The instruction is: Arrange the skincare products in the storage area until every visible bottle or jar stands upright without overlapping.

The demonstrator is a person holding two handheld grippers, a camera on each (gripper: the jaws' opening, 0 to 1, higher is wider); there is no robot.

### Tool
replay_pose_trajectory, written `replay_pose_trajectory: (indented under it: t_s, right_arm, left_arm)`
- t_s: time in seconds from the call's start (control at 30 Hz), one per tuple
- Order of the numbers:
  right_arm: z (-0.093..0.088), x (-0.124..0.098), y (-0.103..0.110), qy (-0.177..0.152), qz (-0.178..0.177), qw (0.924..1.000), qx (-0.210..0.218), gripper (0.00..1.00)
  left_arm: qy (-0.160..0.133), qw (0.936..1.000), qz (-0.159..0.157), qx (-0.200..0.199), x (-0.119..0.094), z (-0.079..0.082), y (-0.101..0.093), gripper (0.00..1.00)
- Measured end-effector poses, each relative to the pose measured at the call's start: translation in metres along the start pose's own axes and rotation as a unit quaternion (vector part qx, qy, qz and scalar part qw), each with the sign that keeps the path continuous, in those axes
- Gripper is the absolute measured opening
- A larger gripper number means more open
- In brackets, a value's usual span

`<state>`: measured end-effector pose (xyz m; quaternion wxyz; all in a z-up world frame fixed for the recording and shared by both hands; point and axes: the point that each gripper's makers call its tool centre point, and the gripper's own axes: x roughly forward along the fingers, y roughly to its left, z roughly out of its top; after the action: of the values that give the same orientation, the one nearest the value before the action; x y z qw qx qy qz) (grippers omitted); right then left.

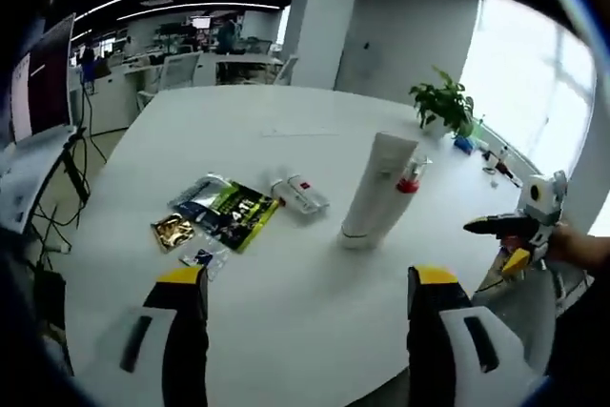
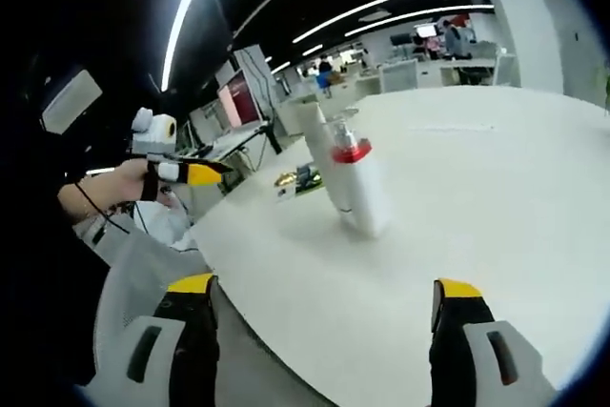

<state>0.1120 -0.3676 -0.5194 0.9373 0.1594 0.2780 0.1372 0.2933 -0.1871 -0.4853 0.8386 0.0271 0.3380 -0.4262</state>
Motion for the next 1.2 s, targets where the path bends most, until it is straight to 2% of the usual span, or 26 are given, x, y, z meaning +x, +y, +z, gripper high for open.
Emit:
replay_pose_trajectory:
  t_s: [0.17,0.2,0.3,0.37,0.43,0.57,0.63,0.7,0.87,0.9,1.03,1.13,1.2]
  right_arm:
    - [-0.003,0.007,-0.001,0.003,-0.017,0.9998,0.012,0.94]
    - [0.001,0.007,0.004,-0.006,-0.015,0.9998,0.009,0.94]
    - [0.0,0.007,0.005,-0.012,-0.019,0.9997,0.008,0.94]
    - [-0.004,0.005,0.002,-0.001,-0.029,0.9996,0.007,0.94]
    - [0.0,0.004,0.0,-0.009,-0.035,0.9993,0.005,0.94]
    - [-0.002,0.004,-0.008,-0.012,-0.05,0.9986,0.013,0.94]
    - [-0.003,0.005,-0.01,-0.011,-0.051,0.9985,0.016,0.94]
    - [-0.003,0.004,-0.01,-0.01,-0.055,0.9983,0.017,0.94]
    - [-0.005,0.004,-0.012,-0.005,-0.061,0.9979,0.021,0.93]
    - [-0.005,0.004,-0.012,-0.005,-0.062,0.9978,0.023,0.93]
    - [-0.005,0.004,-0.015,-0.006,-0.068,0.9972,0.029,0.92]
    - [-0.004,0.003,-0.017,-0.01,-0.07,0.9969,0.034,0.92]
    - [-0.004,0.003,-0.017,-0.012,-0.071,0.9967,0.038,0.92]
  left_arm:
    - [0.028,0.9991,0.0,-0.03,0.034,0.01,0.012,0.73]
    - [0.031,0.9991,-0.003,-0.029,0.044,0.017,0.015,0.72]
    - [0.055,0.9984,0.001,0.014,0.065,0.026,0.018,0.72]
    - [0.066,0.9977,-0.001,0.012,0.082,0.031,0.02,0.7]
    - [0.072,0.9974,-0.005,0.006,0.098,0.037,0.019,0.68]
    - [0.11,0.9939,0.0,-0.003,0.131,0.034,0.02,0.64]
    - [0.117,0.9931,0.009,0.0,0.138,0.033,0.02,0.63]
    - [0.13,0.9907,0.038,0.007,0.157,0.031,0.034,0.62]
    - [0.132,0.9894,0.059,-0.002,0.18,0.027,0.036,0.57]
    - [0.134,0.989,0.063,0.001,0.177,0.027,0.029,0.56]
    - [0.13,0.9886,0.074,0.013,0.192,0.032,0.033,0.54]
    - [0.133,0.988,0.078,0.011,0.194,0.03,0.031,0.53]
    - [0.142,0.986,0.083,0.026,0.201,0.031,0.033,0.52]
